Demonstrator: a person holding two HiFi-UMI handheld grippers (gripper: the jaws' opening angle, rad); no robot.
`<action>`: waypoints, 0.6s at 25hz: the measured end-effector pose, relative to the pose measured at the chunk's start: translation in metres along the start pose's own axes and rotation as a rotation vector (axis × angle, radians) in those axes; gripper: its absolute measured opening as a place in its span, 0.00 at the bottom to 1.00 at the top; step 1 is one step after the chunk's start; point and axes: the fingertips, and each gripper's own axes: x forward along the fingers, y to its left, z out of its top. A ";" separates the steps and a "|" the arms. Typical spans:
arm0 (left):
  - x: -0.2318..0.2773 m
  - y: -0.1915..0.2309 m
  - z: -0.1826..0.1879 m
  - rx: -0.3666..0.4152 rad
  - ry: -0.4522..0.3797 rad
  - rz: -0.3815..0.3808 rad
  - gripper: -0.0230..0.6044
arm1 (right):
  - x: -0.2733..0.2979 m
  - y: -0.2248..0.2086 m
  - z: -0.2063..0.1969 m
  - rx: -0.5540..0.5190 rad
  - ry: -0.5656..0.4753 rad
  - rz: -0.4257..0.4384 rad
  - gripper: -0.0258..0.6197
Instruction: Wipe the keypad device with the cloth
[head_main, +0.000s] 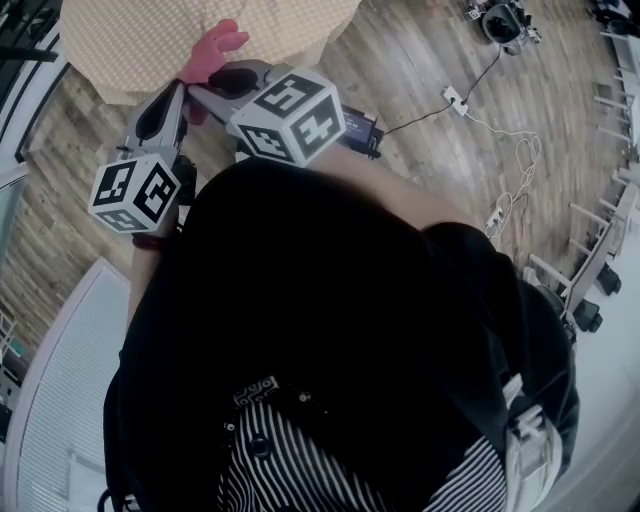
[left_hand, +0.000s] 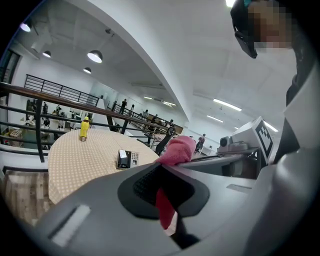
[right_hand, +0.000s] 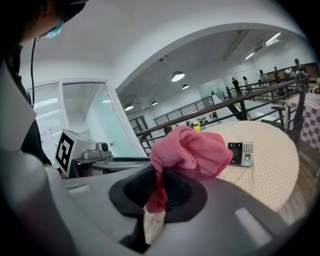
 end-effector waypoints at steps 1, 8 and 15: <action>0.005 0.005 0.005 0.000 0.000 0.008 0.04 | 0.004 -0.005 0.005 0.000 0.002 0.008 0.11; 0.041 0.052 0.017 -0.027 0.008 0.050 0.04 | 0.051 -0.042 0.023 0.015 0.024 0.043 0.11; 0.080 0.086 0.037 -0.032 0.031 0.058 0.04 | 0.082 -0.080 0.049 0.032 0.043 0.058 0.11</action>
